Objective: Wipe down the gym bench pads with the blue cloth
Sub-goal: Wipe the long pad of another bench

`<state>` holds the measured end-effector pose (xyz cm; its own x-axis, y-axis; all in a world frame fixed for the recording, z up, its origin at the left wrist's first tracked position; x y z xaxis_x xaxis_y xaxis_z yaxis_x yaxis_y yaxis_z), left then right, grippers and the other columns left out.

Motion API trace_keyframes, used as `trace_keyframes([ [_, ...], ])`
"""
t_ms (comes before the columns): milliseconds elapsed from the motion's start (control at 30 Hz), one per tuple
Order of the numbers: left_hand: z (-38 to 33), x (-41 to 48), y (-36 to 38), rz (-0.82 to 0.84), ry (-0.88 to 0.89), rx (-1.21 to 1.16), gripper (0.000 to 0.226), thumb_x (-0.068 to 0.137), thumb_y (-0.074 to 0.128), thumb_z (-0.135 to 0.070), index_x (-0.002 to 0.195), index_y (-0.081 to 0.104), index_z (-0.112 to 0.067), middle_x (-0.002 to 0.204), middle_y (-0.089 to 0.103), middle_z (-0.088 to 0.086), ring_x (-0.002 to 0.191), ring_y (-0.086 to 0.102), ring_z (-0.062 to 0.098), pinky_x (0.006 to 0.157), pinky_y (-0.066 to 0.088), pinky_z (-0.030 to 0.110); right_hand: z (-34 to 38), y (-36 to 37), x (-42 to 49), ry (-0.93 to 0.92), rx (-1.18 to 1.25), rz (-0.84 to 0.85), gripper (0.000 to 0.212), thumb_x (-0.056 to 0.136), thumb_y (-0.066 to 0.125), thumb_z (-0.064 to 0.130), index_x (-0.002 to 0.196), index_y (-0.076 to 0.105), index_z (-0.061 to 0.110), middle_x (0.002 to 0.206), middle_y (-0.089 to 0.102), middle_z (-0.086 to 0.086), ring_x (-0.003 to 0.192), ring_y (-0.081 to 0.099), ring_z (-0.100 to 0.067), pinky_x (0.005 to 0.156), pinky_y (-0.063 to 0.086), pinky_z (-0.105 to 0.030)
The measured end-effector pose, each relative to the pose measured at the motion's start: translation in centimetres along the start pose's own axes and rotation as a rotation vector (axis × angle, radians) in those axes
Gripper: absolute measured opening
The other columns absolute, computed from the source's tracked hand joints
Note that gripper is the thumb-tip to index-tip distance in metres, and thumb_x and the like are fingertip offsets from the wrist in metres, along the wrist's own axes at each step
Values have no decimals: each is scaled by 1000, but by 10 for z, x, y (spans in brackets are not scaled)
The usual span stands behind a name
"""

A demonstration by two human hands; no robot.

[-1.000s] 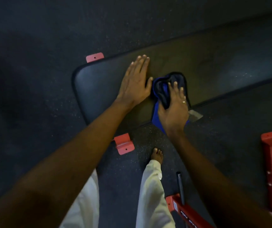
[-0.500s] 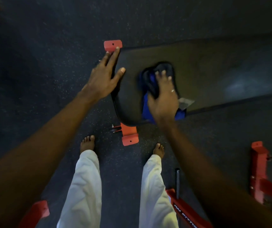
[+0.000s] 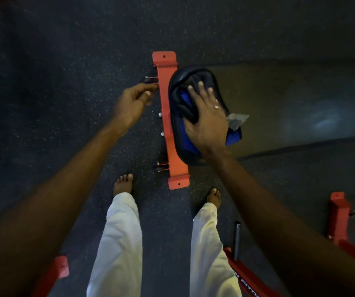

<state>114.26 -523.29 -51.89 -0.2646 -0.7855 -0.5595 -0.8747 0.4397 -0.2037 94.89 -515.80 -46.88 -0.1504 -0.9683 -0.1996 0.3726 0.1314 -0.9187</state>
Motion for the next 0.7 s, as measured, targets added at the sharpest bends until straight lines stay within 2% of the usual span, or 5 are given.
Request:
trace_keyframes([
  [200,20,2,-9,-28,-31,-11,32,110,41,-19,135,62,-17,123,67,1,105,63,10,82,48,20,20,3,25,-26,-27,-58,68,87,66,33,152,46,25,164,34,-5,152,29,-31,120,32,-49],
  [367,-2,5,8,56,-64,-101,34,110,44,-28,140,60,-27,129,66,-5,105,65,9,81,52,15,9,20,-53,-320,-101,153,75,68,74,20,141,58,30,163,35,-1,152,29,-27,121,23,-45],
  [500,-14,3,36,137,-227,-279,41,107,49,-38,148,51,-35,126,68,-5,105,69,16,92,55,35,-31,13,-99,-266,-18,84,79,71,72,16,146,53,29,162,36,0,152,29,-22,124,23,-40],
  [600,-17,10,47,70,-182,-267,45,107,49,-35,152,46,-33,139,63,1,116,66,22,100,54,41,-57,3,-99,-266,40,95,81,71,70,10,149,50,26,162,37,-2,151,30,-23,124,25,-39],
  [700,-20,20,57,18,-111,-194,51,103,45,-40,154,42,-36,142,60,-1,126,60,21,108,50,46,-91,-17,-75,-88,170,-27,73,79,66,13,148,48,23,159,41,-7,148,35,-23,120,35,-40],
])
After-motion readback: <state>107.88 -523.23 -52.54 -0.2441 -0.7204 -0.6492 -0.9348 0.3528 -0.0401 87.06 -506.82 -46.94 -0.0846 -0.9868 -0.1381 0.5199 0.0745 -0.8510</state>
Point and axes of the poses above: each hand's wrist, its own x-axis towards the middle knuckle, its own y-axis out of the palm, z = x × y, the point moved 4 cm from there along x, towards the middle knuckle
